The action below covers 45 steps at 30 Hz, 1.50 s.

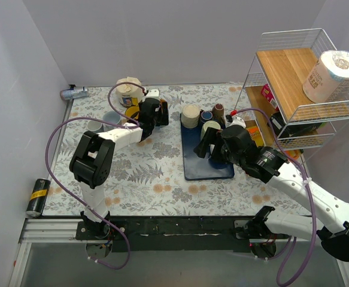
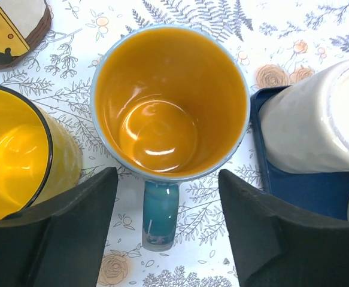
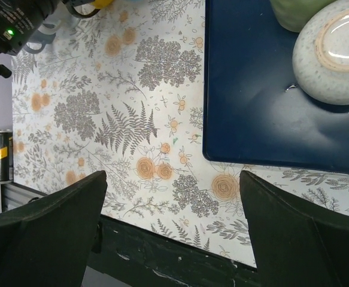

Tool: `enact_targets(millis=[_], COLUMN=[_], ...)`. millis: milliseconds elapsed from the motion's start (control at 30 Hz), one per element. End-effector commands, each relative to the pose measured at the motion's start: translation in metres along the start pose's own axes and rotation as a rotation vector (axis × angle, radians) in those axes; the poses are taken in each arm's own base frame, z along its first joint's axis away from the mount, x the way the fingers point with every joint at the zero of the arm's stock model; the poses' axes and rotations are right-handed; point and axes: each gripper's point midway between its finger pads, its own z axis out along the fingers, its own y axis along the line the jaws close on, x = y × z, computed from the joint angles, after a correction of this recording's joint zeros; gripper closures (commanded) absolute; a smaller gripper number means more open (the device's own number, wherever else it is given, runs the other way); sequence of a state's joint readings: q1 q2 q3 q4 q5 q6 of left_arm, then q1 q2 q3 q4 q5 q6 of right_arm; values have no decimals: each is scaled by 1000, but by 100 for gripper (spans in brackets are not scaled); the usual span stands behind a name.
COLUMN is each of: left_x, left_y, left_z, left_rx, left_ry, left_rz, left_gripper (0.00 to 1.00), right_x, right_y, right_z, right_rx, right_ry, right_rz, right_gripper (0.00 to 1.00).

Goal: Turn the mug right side up

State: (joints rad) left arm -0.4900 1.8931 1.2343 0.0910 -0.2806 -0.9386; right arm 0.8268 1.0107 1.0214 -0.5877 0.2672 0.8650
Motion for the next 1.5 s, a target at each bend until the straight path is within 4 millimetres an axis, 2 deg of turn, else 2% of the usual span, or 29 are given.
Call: enact_targets(millis=[0, 67, 100, 167, 200, 267, 300, 367, 400, 433, 467, 633, 667, 733, 800, 900, 967, 1000, 1167, 1333, 1467], left_x=[-57, -62, -75, -80, -94, -98, -99, -114, -105, -113, -111, -106, -111, -103, -102, -94, -87, -83, -76, -74, -73], left_y=[-13, -15, -16, -19, -20, -25, -26, -28, -28, -28, -26, -12, -10, -9, -5, 1, 5, 7, 11, 11, 12], left_z=[-23, -32, -43, -57, -73, -88, -97, -122, -127, -142, -148, -180, -192, -200, -212, -219, -220, -221, -223, -223, -223], left_rx=[35, 52, 65, 93, 112, 152, 169, 207, 222, 236, 238, 208, 218, 234, 235, 221, 207, 201, 188, 183, 181], left_ry=[-124, -129, -154, -161, -190, -188, -182, -217, -184, -206, -200, -162, -182, -165, -170, -153, -137, -129, -114, -104, -102], left_rz=[-29, -43, -53, -71, -81, -100, -103, -127, -120, -126, -131, -135, -142, -145, -158, -166, -169, -169, -178, -180, -186], left_gripper=[29, 19, 16, 9, 7, 2, 2, 2, 2, 2, 2, 2, 2, 2, 2, 2, 2, 2, 2, 2, 2], right_x=[-12, -13, -15, -19, -23, -28, -29, -39, -39, -43, -43, -46, -46, -48, -57, -61, -64, -58, -53, -49, -63], right_y=[-2, -6, -10, -15, -14, -16, -19, -18, -24, -22, -27, -60, -64, -79, -93, -105, -113, -122, -130, -145, -148], right_z=[-3, 0, 0, 5, 6, 13, 20, 26, 36, 38, 42, 60, 62, 67, 70, 71, 71, 72, 78, 81, 83], right_rx=[20, 40, 55, 83, 82, 98, 120, 129, 157, 154, 161, 244, 241, 255, 314, 327, 325, 327, 240, 164, 146], right_ry=[-34, -37, -41, -49, -55, -55, -43, -43, -18, -9, 19, 113, 131, 170, 168, 196, 212, 234, 276, 358, 364], right_rz=[-58, -95, -135, -188, -220, -314, -346, -449, -481, -509, -581, -703, -717, -758, -809, -858, -960, -999, -1237, -1361, -1460], right_gripper=[2, 2, 1, 2, 1, 2, 2, 2, 2, 2, 2, 4, 4, 3, 2, 2, 2, 2, 2, 3, 3])
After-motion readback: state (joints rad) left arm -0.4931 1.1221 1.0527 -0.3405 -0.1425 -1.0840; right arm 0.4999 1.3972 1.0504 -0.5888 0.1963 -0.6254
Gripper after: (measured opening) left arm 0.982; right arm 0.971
